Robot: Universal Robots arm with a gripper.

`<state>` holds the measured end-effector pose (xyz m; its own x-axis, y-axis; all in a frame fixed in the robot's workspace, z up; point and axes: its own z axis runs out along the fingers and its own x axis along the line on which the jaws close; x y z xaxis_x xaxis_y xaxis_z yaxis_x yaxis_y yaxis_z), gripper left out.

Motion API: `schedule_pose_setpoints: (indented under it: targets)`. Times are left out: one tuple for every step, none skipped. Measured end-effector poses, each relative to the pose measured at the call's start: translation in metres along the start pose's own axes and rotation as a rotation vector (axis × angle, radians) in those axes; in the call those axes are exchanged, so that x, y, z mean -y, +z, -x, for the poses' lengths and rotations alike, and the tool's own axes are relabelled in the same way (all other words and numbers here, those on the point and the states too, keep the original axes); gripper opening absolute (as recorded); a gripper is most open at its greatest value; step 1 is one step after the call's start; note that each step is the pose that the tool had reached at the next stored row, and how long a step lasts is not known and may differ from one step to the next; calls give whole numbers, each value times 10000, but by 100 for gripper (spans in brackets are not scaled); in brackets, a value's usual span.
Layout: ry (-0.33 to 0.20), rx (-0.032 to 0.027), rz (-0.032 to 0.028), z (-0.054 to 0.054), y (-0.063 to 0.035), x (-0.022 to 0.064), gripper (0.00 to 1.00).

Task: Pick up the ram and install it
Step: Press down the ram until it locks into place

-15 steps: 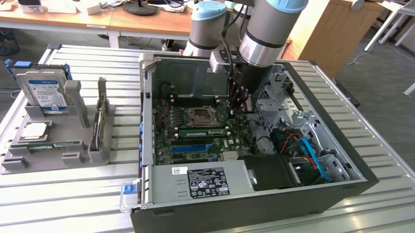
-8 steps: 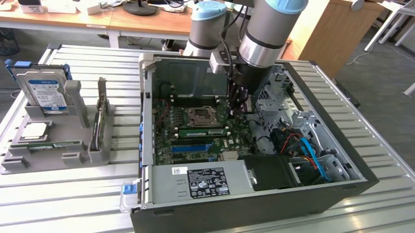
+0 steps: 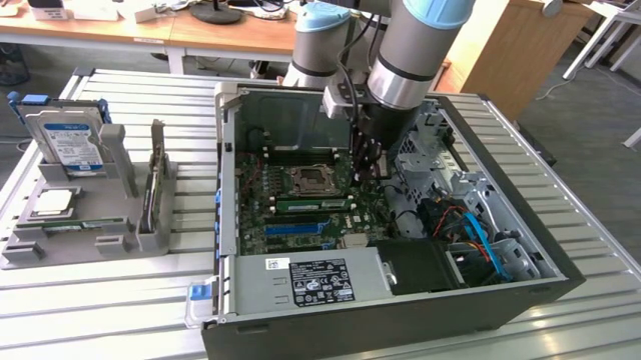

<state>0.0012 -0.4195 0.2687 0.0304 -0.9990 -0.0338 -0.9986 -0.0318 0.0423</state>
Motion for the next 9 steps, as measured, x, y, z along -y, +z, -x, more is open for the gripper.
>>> schedule_pose_setpoints:
  targets:
    - [0, 1, 0, 0, 10, 0, 11]
    - [0, -1, 0, -1, 19, 1, 11]
    - [-1, 0, 0, -1, 28, 1, 11]
    - [-1, 1, 0, -1, 37, 2, 11]
    - [0, 0, 0, -1, 46, 2, 11]
    - [0, 0, 0, -2, 54, 2, 11]
    - [0, 0, 1, -2, 62, 3, 11]
    - [0, 0, 0, -2, 70, 3, 11]
    - [0, 0, 0, -3, 78, 3, 11]
